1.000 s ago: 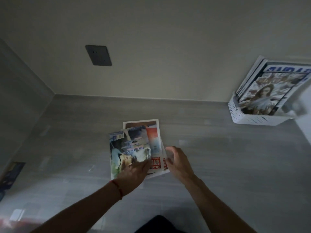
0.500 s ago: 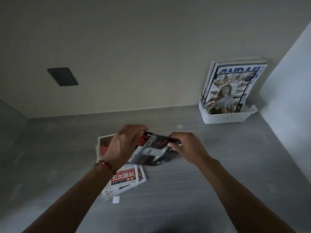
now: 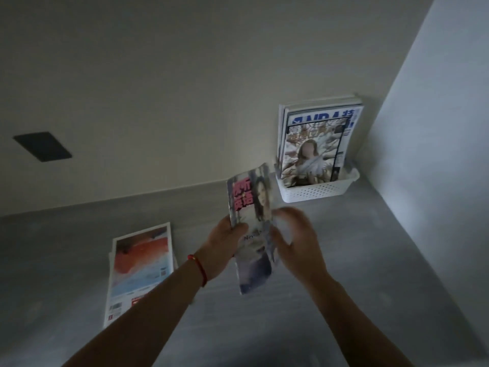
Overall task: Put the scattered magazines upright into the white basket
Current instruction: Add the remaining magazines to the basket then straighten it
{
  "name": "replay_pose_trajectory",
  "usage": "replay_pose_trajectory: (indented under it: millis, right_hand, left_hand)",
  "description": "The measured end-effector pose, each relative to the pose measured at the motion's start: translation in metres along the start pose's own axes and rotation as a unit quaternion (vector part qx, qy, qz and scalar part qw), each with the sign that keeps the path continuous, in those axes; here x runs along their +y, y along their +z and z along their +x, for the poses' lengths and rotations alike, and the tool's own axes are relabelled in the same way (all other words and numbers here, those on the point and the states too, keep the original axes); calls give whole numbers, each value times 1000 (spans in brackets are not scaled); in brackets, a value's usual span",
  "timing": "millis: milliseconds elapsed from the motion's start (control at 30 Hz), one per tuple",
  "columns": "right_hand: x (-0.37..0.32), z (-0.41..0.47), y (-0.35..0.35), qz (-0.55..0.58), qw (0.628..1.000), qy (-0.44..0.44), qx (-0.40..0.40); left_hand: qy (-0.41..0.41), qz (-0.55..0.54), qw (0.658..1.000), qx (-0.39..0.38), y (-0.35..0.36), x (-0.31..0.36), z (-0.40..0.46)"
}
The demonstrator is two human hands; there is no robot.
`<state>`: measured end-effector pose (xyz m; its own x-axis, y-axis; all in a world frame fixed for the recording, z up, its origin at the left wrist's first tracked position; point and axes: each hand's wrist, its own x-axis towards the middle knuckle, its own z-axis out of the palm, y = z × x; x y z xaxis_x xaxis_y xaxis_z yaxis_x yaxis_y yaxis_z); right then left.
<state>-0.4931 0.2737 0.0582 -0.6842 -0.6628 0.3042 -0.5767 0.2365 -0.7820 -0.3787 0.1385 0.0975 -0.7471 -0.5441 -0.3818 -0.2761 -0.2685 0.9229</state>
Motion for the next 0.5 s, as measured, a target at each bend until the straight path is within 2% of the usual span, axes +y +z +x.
replay_pose_trajectory:
  millis: [67,133,200,267,333,400,433,500]
  right_hand:
    - [23,19,-26,90,991,99,14]
    - [46,40,-52,186,968,165,-32]
    - [68,61,-80,146,974,170,-44]
    - [80,84,-107,64,989,133,-20]
    - [85,110,-127,11,995,91,26]
    - [89,139,-141,-29,994,69,74]
    - [93,153,-146,-40,993,66,91]
    - [99,178,-153,-54,991,57,105]
  left_hand:
    - [13,73,996,-58,1,13,12]
    - [32,145,986,-80,9,31,29]
    - [44,174,981,-71,22,47,52]
    - [68,207,975,-37,39,63,77]
    - [111,288,950,39,56,78,105]
    - [132,322,929,124,72,92,126]
    - [142,323,924,145,79,97,136]
    - [140,274,942,136,92,103,156]
